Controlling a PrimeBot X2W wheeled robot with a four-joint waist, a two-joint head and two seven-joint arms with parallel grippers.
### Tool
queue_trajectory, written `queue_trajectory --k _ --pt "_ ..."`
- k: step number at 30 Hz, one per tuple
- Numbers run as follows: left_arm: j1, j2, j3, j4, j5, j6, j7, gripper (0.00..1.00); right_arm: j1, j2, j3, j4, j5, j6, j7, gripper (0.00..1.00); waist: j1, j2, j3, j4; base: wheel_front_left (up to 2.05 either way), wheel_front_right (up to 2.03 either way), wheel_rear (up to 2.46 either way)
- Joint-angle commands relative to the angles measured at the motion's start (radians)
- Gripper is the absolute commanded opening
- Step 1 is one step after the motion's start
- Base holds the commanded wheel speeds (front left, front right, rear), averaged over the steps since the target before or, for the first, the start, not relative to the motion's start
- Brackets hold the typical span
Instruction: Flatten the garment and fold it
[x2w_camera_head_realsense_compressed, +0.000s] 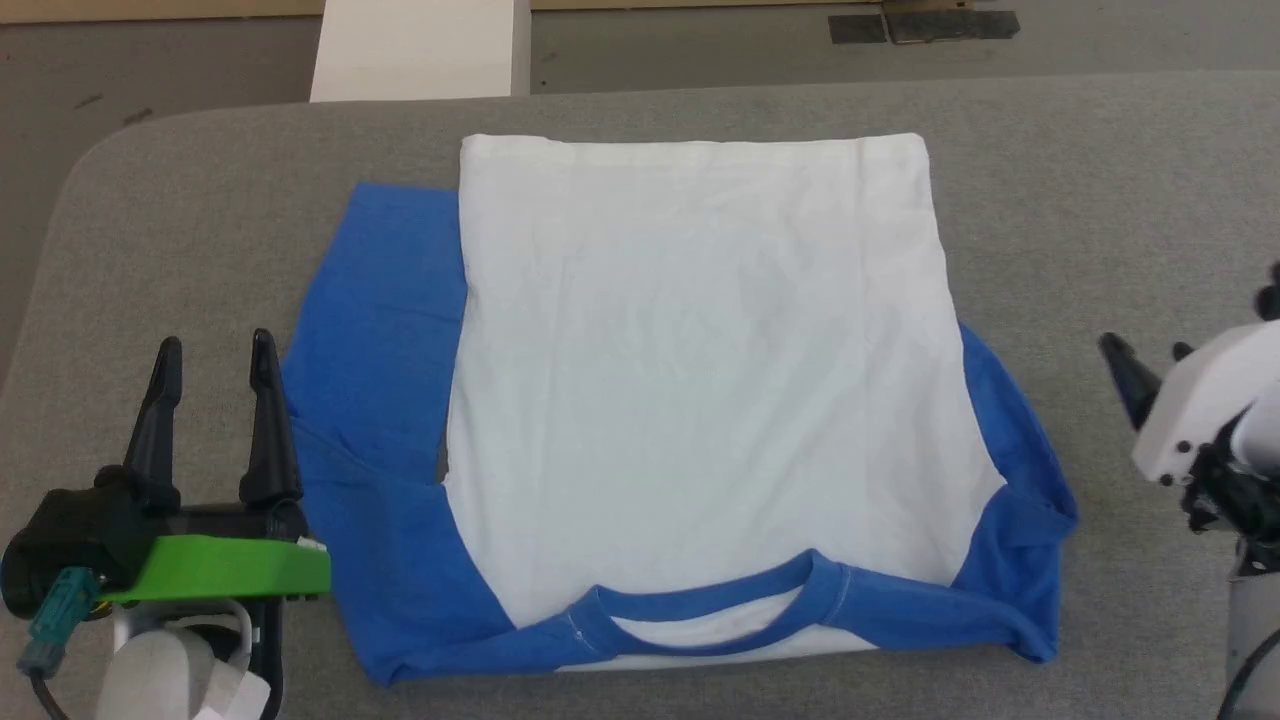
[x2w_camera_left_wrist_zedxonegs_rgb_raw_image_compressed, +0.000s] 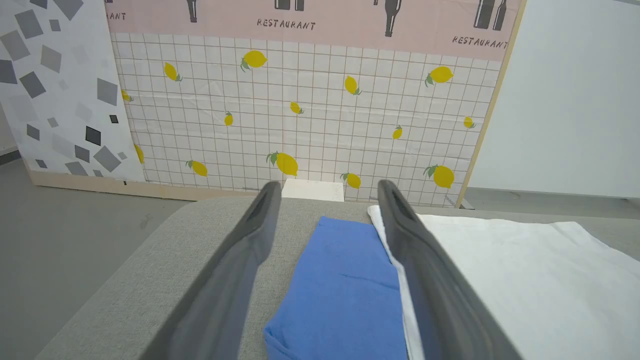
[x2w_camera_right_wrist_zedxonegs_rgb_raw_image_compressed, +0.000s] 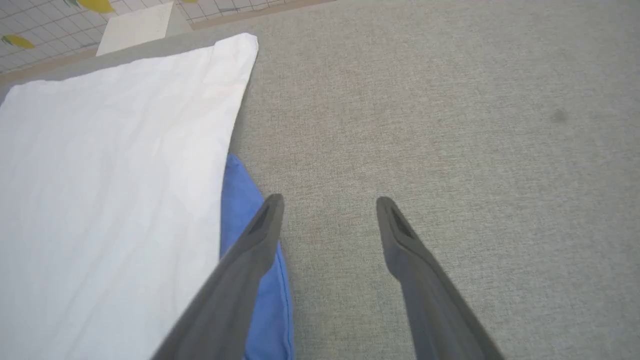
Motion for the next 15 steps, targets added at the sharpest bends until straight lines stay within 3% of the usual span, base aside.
queue_trajectory --k 1,15 --pt "-0.005 -0.002 -0.003 -0.001 0.003 -0.005 -0.004 1.00 -0.006 -0.009 0.032 0.004 0.001 -0.002 0.008 1.00 0.0000 -0.0001 0.015 0.014 0.00 0.00 0.00" --pt "-0.060 0.016 -0.031 -0.007 -0.009 -0.008 -0.005 1.00 -0.163 -0.083 0.304 0.192 -0.117 -0.002 0.092 1.00 0.0000 -0.0001 0.140 0.082 0.00 0.00 0.00"
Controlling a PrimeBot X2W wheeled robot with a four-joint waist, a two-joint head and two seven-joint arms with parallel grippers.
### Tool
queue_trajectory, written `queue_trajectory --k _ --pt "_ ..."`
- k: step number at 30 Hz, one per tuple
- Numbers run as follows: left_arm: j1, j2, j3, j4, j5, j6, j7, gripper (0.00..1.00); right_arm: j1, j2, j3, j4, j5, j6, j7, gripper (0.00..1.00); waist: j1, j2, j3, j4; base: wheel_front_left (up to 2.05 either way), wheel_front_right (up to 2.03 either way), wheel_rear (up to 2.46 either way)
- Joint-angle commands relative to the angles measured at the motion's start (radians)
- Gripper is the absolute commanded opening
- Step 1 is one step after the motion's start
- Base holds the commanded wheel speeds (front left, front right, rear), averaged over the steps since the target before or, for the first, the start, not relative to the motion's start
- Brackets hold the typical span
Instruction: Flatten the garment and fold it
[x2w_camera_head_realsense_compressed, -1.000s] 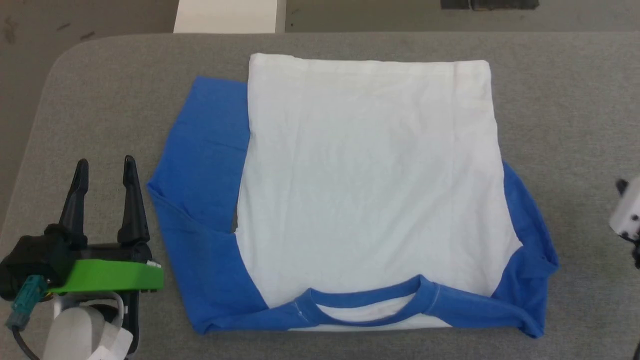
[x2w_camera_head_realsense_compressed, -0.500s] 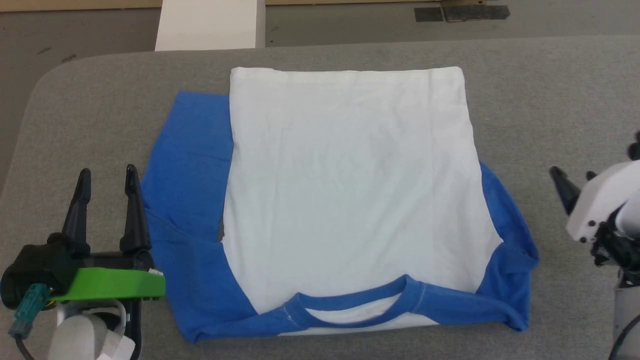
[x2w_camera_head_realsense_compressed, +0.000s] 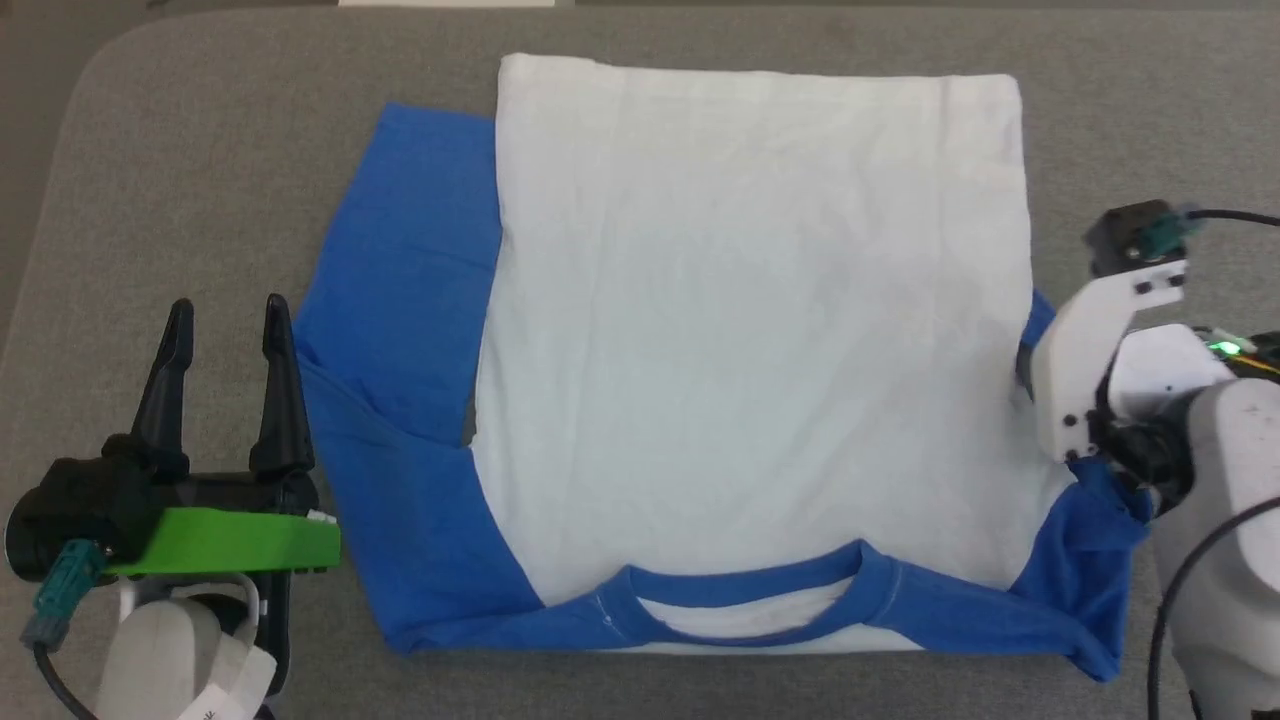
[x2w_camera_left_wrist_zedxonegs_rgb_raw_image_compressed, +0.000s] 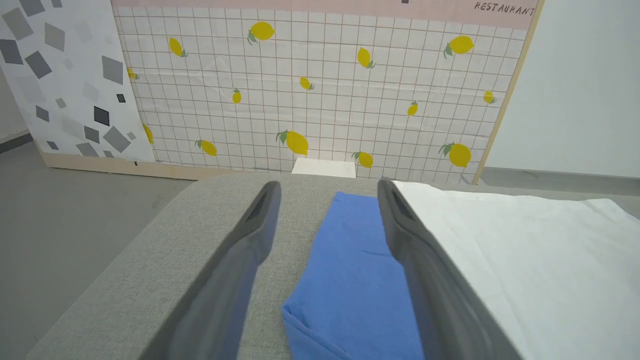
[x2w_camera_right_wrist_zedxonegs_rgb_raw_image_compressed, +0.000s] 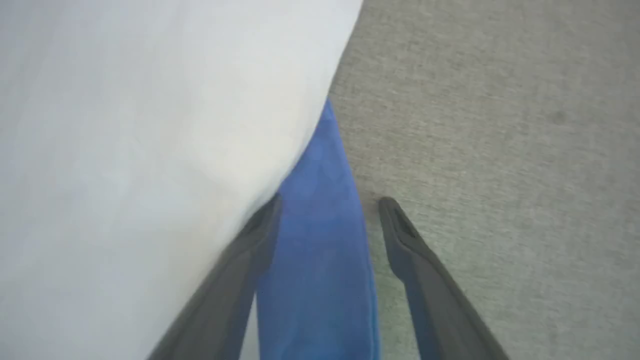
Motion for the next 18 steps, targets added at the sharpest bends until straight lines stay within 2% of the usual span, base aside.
queue_trajectory --k 1,5,6,7,12,18 --pt "-0.016 0.008 0.001 -0.001 -0.008 -0.007 -0.005 1.00 -0.017 -0.004 0.026 0.017 -0.005 -0.002 0.014 1.00 0.0000 -0.0001 0.025 0.016 0.00 0.00 0.00" --pt "-0.020 0.008 -0.004 0.004 -0.012 -0.007 -0.005 1.00 -0.024 -0.015 0.078 0.063 0.006 -0.002 0.082 1.00 0.0000 -0.0001 0.030 0.013 0.00 0.00 0.00" --pt "-0.021 0.007 -0.006 0.005 -0.013 -0.007 -0.005 1.00 -0.026 -0.017 0.083 0.069 0.009 -0.002 0.097 0.44 0.0000 -0.0001 0.031 0.012 0.00 0.00 0.00" --pt "-0.022 0.007 -0.009 0.006 -0.015 -0.007 -0.005 1.00 -0.027 -0.018 0.087 0.073 0.015 -0.002 0.113 0.00 0.0000 -0.0001 0.032 0.011 0.00 0.00 0.00" --pt "-0.027 0.008 -0.017 0.011 -0.016 -0.007 -0.005 1.00 -0.036 -0.014 0.036 0.055 0.038 -0.002 0.123 0.00 0.0000 -0.0001 0.030 0.005 0.00 0.00 0.00" --pt "-0.023 0.007 -0.020 0.016 -0.016 -0.007 -0.005 1.00 -0.034 0.011 -0.145 0.014 0.018 -0.002 0.034 0.00 0.0000 -0.0001 0.002 -0.006 0.00 0.00 0.00"
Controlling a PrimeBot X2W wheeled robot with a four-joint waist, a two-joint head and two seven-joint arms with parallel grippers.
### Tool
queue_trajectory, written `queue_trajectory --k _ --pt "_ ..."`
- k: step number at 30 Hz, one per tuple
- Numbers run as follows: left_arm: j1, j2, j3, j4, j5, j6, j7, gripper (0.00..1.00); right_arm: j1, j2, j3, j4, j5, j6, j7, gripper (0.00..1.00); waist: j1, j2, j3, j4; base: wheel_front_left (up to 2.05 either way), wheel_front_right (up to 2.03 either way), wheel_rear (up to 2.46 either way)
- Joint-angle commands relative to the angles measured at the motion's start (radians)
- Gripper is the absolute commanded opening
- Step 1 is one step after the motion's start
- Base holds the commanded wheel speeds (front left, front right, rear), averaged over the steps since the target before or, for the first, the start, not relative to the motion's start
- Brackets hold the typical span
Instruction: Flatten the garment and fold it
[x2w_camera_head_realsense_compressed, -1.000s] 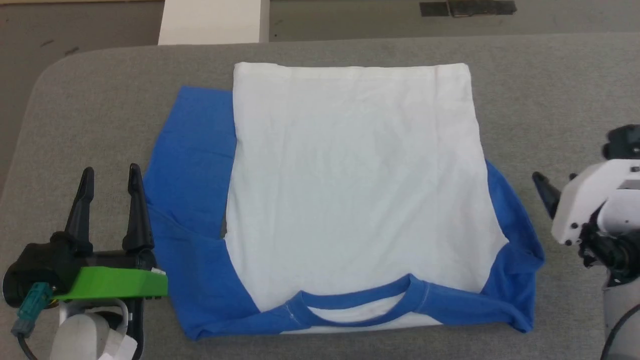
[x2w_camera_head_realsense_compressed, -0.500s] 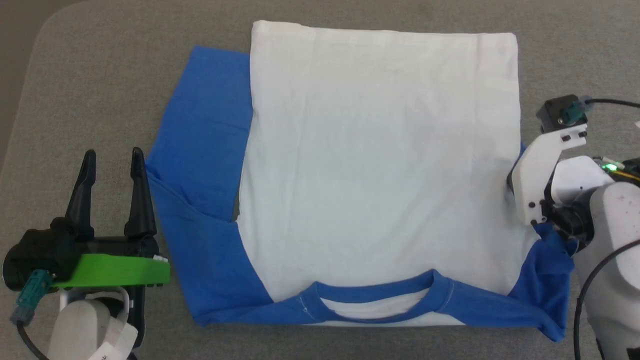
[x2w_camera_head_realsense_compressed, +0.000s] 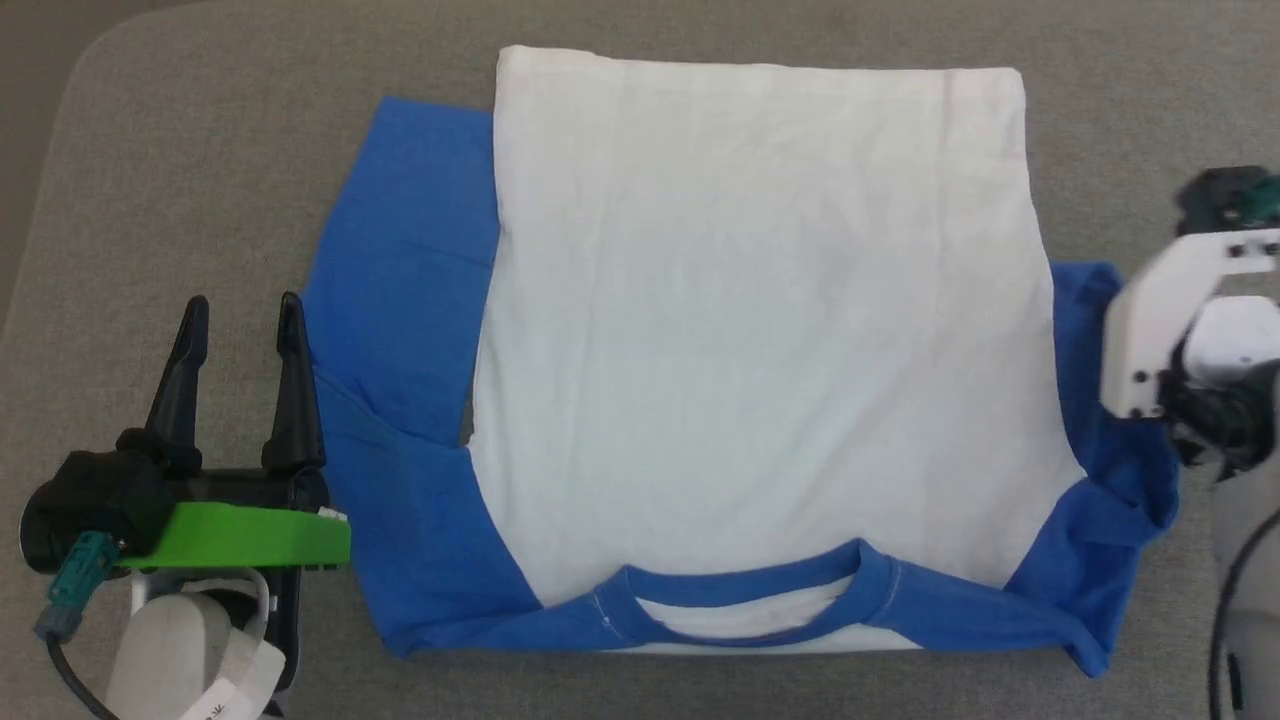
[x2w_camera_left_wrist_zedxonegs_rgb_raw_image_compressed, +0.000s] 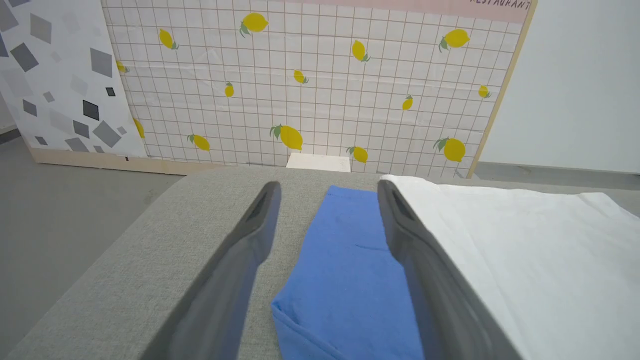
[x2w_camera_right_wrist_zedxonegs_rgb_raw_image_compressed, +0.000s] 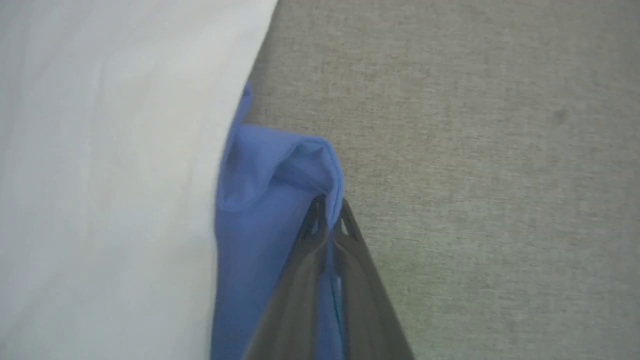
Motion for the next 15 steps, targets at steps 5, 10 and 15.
queue_trajectory --k 5,10,15 --pt "-0.003 0.002 0.001 0.001 -0.007 -0.007 -0.005 1.00 0.037 0.018 -0.192 -0.042 -0.041 -0.002 -0.040 0.00 -0.0001 0.0000 -0.036 -0.014 0.00 0.00 0.00" --pt "0.010 -0.001 0.000 0.004 -0.005 -0.007 -0.005 1.00 0.065 0.052 -0.367 -0.091 -0.079 -0.002 -0.047 0.00 -0.0001 0.0000 -0.074 -0.024 0.00 0.00 0.00" --pt "0.026 -0.006 0.002 0.005 -0.002 -0.007 -0.005 1.00 0.074 0.071 -0.435 -0.173 -0.059 -0.002 -0.073 0.00 -0.0001 0.0000 -0.114 -0.031 0.00 0.00 0.00"
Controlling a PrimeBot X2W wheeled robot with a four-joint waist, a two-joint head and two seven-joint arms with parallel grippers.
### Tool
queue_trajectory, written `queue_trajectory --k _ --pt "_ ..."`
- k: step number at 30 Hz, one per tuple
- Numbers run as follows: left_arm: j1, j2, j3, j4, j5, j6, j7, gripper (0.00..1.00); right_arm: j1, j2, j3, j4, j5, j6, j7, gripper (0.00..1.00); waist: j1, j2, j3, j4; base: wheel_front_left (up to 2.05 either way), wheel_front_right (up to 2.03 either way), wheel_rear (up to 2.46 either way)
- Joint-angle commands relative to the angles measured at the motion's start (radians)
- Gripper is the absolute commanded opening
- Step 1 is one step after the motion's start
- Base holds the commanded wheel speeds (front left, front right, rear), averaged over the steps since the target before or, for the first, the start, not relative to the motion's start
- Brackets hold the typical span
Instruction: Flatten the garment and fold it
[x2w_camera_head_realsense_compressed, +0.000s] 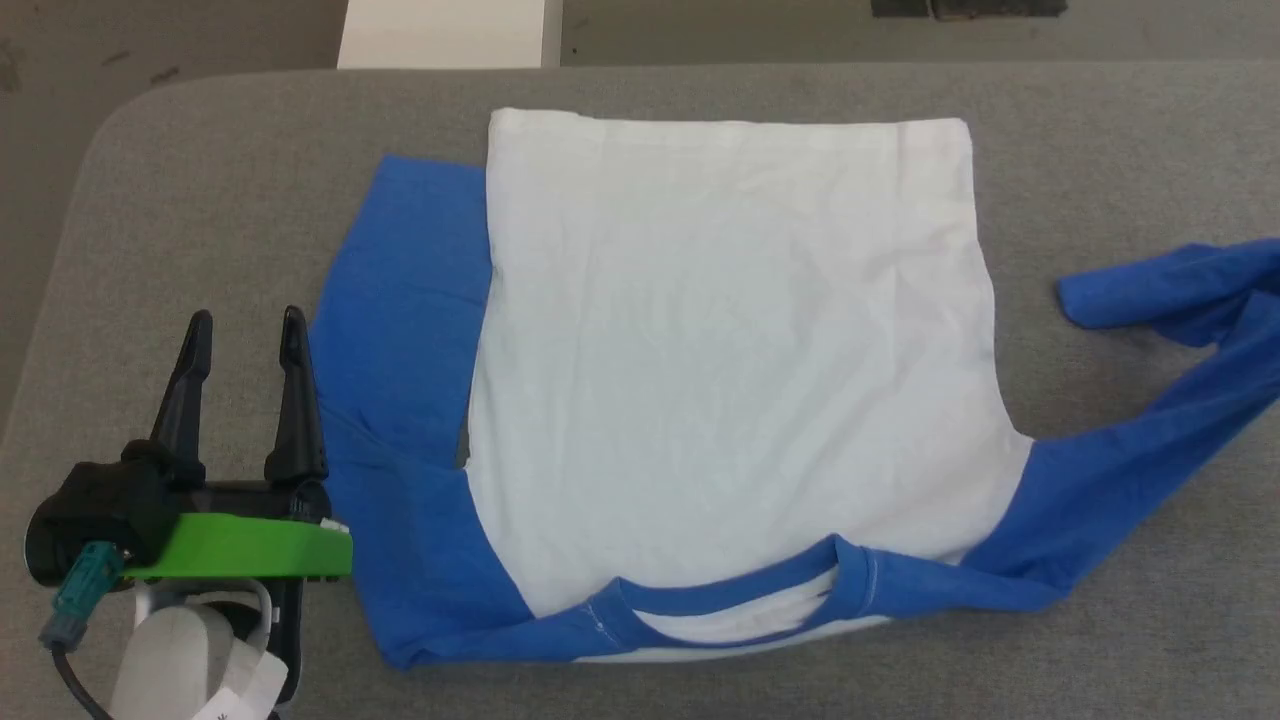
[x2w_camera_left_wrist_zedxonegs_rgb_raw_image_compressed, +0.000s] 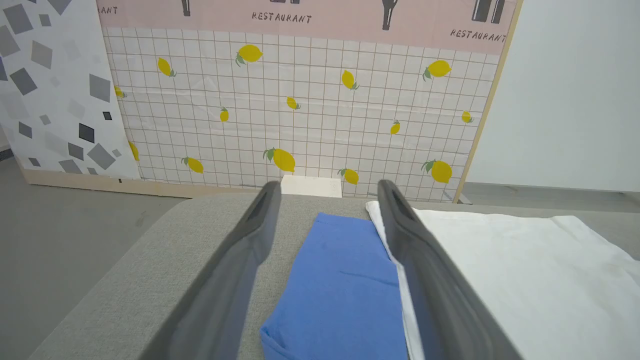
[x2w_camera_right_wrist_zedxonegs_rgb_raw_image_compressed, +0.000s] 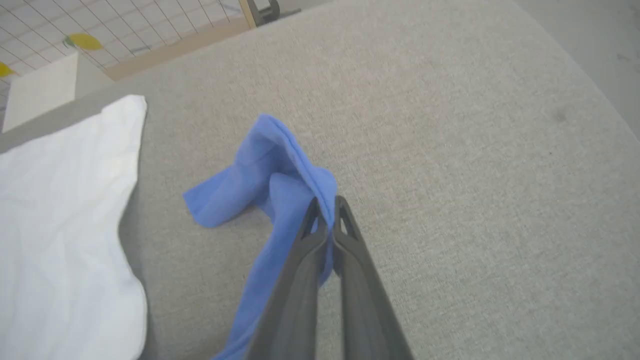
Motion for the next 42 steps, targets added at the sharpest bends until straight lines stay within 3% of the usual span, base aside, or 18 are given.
queue_trajectory --k 1,10,17,27,33,42 --pt "0.014 -0.004 0.002 0.002 -0.002 -0.007 -0.005 1.00 0.006 0.011 0.010 -0.033 0.021 -0.002 -0.013 0.00 0.0000 -0.0001 -0.029 -0.008 0.00 0.00 0.00" --pt "0.043 -0.014 0.004 0.002 0.004 -0.007 -0.005 1.00 0.102 0.015 0.291 -0.277 0.146 -0.002 0.000 0.00 0.0000 -0.0001 -0.074 -0.008 0.00 0.00 0.00" --pt "0.062 -0.020 0.017 -0.001 0.005 -0.007 -0.005 1.00 0.154 -0.007 0.586 -0.343 0.219 -0.002 0.010 0.00 0.0000 -0.0001 -0.087 0.015 0.00 0.00 0.00" --pt "0.069 -0.028 0.013 0.003 -0.002 -0.007 -0.005 1.00 0.132 -0.022 0.937 -0.218 0.299 -0.002 -0.009 0.00 0.0000 -0.0001 -0.070 0.063 0.00 0.00 0.00" --pt "0.065 -0.032 0.007 0.011 -0.008 -0.007 -0.005 1.00 0.141 -0.076 1.159 -0.124 0.375 -0.002 0.006 0.00 0.0000 -0.0001 -0.062 0.085 0.00 0.00 0.00" --pt "0.071 -0.034 0.010 0.018 -0.011 -0.007 -0.005 1.00 0.115 -0.153 1.360 -0.064 0.492 -0.002 0.024 0.00 0.0000 -0.0001 -0.051 0.081 0.00 0.00 0.00"
